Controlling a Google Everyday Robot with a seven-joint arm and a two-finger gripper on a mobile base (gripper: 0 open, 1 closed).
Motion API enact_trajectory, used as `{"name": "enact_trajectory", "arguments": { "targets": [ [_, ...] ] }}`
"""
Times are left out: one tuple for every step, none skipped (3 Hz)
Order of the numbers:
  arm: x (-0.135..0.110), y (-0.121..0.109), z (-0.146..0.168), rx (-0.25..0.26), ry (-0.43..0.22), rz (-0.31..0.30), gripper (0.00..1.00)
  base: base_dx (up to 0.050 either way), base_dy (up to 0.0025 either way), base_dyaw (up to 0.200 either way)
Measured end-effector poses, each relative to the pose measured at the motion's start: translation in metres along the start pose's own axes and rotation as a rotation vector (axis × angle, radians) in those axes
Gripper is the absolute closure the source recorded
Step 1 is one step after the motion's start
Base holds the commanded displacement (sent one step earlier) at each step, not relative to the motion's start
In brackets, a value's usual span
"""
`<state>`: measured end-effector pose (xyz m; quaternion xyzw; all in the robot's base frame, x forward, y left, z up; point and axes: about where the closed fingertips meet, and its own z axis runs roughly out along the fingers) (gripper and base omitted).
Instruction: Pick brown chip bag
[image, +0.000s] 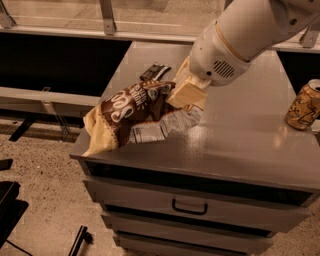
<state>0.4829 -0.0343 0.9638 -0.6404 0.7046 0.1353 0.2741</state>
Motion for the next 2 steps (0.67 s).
{"name": "enact_trajectory", "arguments": {
  "targets": [
    [-0.0008, 0.0006, -0.0006, 0.0, -0.003, -0.003, 1.0, 0.0, 0.0, 0.0],
    [-0.0004, 0.0016, 0.0025, -0.023, 0.003, -0.002, 1.0, 0.0, 0.0, 0.0]
  ]
}}
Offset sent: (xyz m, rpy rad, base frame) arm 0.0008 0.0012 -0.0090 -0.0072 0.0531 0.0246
